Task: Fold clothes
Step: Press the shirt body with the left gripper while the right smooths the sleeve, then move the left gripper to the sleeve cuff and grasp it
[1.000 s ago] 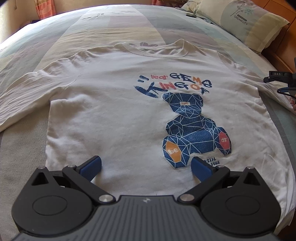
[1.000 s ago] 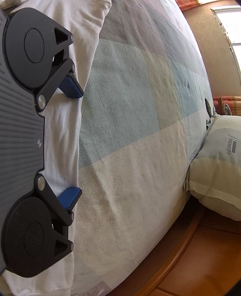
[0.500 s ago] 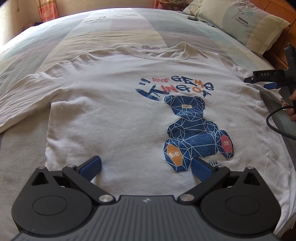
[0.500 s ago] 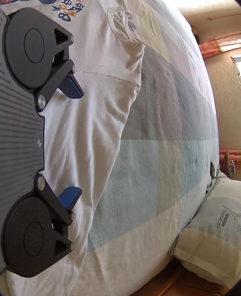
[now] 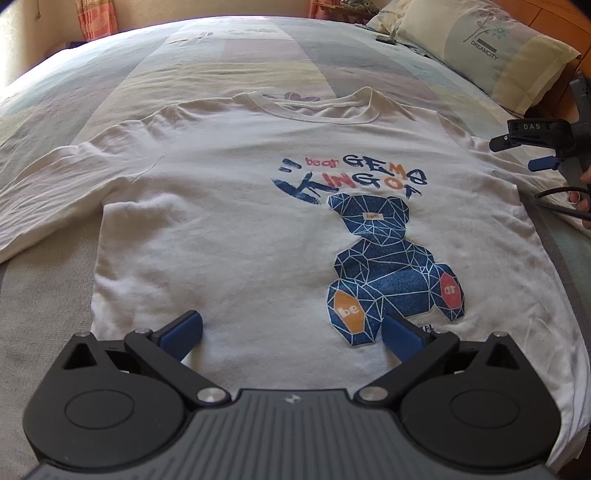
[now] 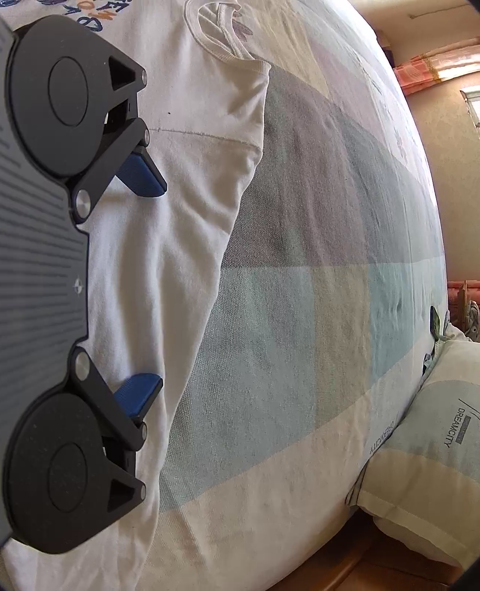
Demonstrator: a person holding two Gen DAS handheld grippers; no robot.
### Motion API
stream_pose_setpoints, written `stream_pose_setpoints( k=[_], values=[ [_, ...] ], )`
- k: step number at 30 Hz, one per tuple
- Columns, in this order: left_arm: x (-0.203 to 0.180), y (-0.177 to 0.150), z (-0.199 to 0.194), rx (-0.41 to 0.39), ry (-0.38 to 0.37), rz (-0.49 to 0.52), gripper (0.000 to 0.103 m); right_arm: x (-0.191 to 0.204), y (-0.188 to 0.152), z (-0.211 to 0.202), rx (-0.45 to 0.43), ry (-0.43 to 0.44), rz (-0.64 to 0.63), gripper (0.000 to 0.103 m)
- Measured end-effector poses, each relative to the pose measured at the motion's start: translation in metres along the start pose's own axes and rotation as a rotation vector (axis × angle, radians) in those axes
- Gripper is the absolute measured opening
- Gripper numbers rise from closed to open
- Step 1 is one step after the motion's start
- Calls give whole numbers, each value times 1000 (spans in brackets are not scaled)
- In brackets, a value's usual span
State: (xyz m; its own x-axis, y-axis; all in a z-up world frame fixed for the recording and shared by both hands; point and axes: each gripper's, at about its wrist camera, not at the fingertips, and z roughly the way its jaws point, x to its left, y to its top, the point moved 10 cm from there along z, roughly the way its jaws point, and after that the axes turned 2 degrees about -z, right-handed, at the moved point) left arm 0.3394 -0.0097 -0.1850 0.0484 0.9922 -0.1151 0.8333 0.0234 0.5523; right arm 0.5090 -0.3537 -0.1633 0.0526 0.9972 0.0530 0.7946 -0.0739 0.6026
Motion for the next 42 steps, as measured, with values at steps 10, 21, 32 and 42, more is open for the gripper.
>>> stream_pose_setpoints(
  k=[10,21,32,42],
  values=[
    [20,17,-6,-54,10,-77,102,102,-51,-60,62,282,-151,103],
    [39,18,-6,-96,-73,-218,102,178,-132,-81,191,410,-308,103],
    [144,38,-59,-305,28,-445,102,188,-150,-82,87,250,-471,103],
    [275,6,-97,-435,183,-732,102,226,-110,-109,112,505,-156,103]
  ],
)
